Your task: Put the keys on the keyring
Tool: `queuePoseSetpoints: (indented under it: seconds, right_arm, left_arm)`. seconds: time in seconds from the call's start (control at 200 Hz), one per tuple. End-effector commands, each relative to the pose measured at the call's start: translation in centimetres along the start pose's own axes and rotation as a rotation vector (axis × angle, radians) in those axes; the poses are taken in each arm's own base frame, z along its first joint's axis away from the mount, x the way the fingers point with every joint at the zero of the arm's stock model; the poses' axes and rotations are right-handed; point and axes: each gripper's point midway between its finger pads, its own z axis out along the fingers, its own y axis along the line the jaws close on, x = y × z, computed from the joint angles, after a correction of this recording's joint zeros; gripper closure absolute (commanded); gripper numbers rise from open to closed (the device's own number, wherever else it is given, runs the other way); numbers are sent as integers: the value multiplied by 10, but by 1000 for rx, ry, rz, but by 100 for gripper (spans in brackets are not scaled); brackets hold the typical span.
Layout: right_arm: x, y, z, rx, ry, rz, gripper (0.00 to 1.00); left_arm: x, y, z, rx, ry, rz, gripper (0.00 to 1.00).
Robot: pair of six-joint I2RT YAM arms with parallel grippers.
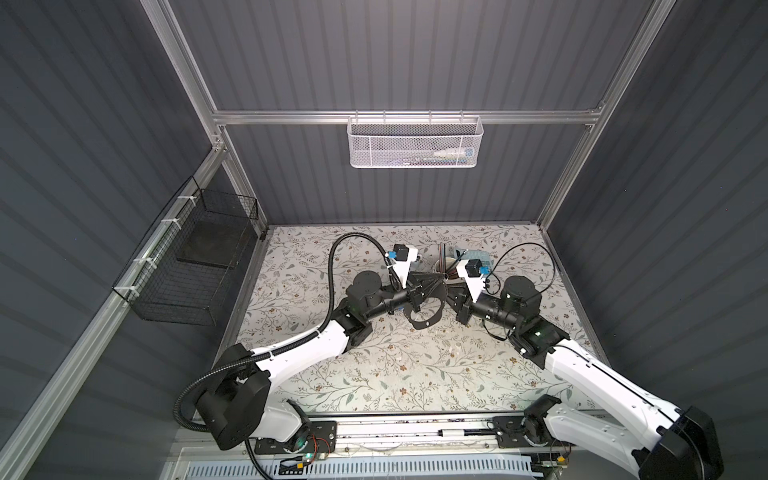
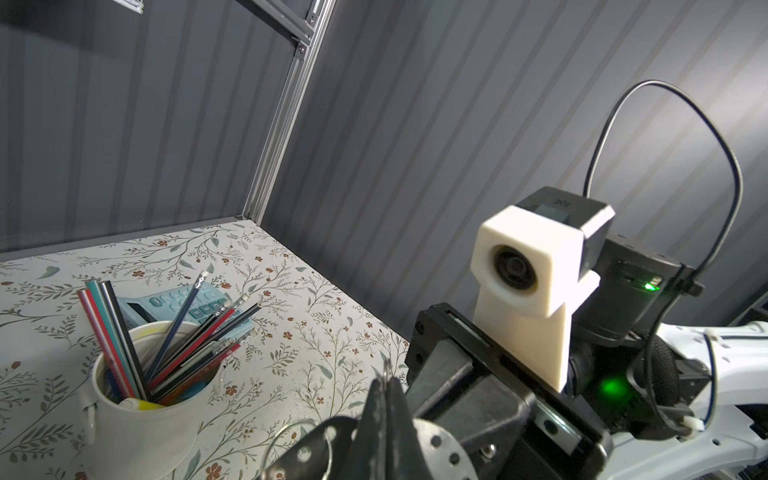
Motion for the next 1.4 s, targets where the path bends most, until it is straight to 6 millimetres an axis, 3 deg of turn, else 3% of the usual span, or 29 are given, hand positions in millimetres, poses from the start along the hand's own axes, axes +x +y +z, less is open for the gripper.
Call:
queuePoseSetpoints:
  seconds: [0.0,0.33,0.64,0.751,0.876,0.971,1.251,1.396]
  right_arm:
    - [11,9,-4,-14,29,-10,91]
    - [15,-7,-16,70,8,16,67]
    - [-4,-34,-40,197,-48,140,39]
    - [-15,-31,-46,207,-39,139,38]
    - [-32,-43,-57,260,-109,158,34]
    - [-38,-39,-55,182,-125,182,33]
    - [-56,-30,-45,35,-148,239,44]
    - [-58,-14,-38,-97,-149,266,49]
  left_arm:
    - [-35,-18,0,43,-107,35,100]
    - [-26,-23,-4,78,-86,27,100]
    - [-23,-22,-1,85,-79,21,100]
    - [-23,-23,-1,95,-78,16,100]
    - [-22,-22,-2,92,-77,16,100]
    - [-20,-22,-1,96,-70,11,100]
    - [-19,-25,-4,105,-65,14,100]
    - [-17,-22,-4,90,-62,18,100]
